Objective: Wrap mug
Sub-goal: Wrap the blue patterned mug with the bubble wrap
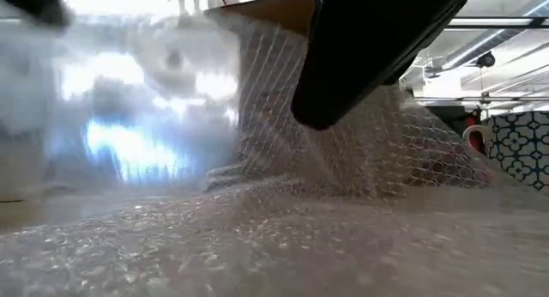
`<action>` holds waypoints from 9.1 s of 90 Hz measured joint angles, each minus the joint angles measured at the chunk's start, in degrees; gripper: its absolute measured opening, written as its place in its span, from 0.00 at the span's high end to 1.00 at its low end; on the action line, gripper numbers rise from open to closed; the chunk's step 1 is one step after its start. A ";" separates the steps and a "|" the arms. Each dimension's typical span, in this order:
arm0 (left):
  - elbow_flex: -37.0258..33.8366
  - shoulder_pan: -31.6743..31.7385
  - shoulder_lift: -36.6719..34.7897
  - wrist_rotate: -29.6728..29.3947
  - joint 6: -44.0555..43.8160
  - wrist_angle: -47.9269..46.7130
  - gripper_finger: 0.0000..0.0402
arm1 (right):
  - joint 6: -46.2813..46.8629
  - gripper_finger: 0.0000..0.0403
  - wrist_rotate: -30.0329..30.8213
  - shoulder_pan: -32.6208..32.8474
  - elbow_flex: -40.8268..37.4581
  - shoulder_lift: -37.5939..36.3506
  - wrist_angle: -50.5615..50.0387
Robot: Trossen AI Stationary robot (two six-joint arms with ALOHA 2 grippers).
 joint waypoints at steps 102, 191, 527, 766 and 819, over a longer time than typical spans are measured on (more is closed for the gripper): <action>6.90 35.39 -2.05 -8.38 11.06 -30.50 1.00 | 5.14 1.00 3.37 5.49 6.16 1.19 -19.00; -15.07 1.34 -8.24 -17.77 -17.90 12.04 1.00 | 4.33 1.00 1.67 -7.91 5.62 10.90 -2.37; -51.38 5.04 -46.02 1.95 -25.78 35.53 0.56 | 14.52 1.00 -15.80 5.27 21.22 7.47 -47.17; -49.37 4.97 -45.55 2.05 -21.02 38.41 0.41 | 29.71 0.64 0.55 -18.57 -46.88 -52.81 -40.23; -49.37 4.97 -45.20 2.03 -21.02 38.43 0.40 | 24.69 0.98 -2.60 -19.65 -49.11 -52.83 -32.16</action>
